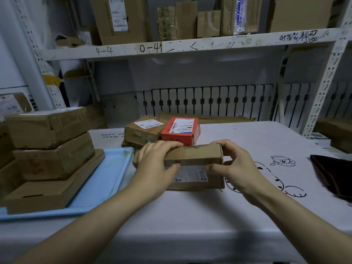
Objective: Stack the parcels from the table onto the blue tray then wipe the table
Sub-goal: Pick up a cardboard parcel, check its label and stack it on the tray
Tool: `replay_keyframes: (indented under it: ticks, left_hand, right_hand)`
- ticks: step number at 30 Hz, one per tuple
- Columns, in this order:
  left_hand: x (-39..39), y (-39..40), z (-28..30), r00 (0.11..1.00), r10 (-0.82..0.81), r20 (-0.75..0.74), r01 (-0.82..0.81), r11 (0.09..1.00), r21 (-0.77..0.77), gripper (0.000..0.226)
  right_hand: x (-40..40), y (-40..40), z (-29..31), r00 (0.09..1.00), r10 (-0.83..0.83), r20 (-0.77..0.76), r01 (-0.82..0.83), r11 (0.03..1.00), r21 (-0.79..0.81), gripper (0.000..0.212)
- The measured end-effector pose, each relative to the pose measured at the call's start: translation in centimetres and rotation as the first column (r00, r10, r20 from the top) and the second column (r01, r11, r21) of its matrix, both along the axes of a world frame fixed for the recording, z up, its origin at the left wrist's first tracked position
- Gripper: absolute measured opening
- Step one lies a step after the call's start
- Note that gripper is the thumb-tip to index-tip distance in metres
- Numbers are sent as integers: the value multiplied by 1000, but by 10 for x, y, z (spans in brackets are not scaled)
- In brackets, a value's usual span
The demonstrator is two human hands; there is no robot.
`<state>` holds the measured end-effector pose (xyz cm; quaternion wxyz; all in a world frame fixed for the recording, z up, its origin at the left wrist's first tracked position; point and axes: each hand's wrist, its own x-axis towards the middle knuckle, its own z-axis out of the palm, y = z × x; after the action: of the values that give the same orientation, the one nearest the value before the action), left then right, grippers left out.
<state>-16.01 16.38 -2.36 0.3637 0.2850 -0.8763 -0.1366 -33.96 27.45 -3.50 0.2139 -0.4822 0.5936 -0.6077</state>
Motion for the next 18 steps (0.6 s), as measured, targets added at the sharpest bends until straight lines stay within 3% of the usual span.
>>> replay_keyframes:
  ticks: [4,9,18]
  left_hand:
    - [5,-3,4,999,-44,-29,46,994,98,39]
    - [13,-6,9,970,-128,-206,191,928,321,39]
    - [14,-9,5,884,-48,-465,360,705,611,48]
  right_hand:
    - [-4,-2,-4,999,-35,-9,35,999,4,59]
    - [-19,-4,-19,989,-104,103,97,993,71,86]
    - [-15,-3,-26,990,74,118,-90,987,131,41]
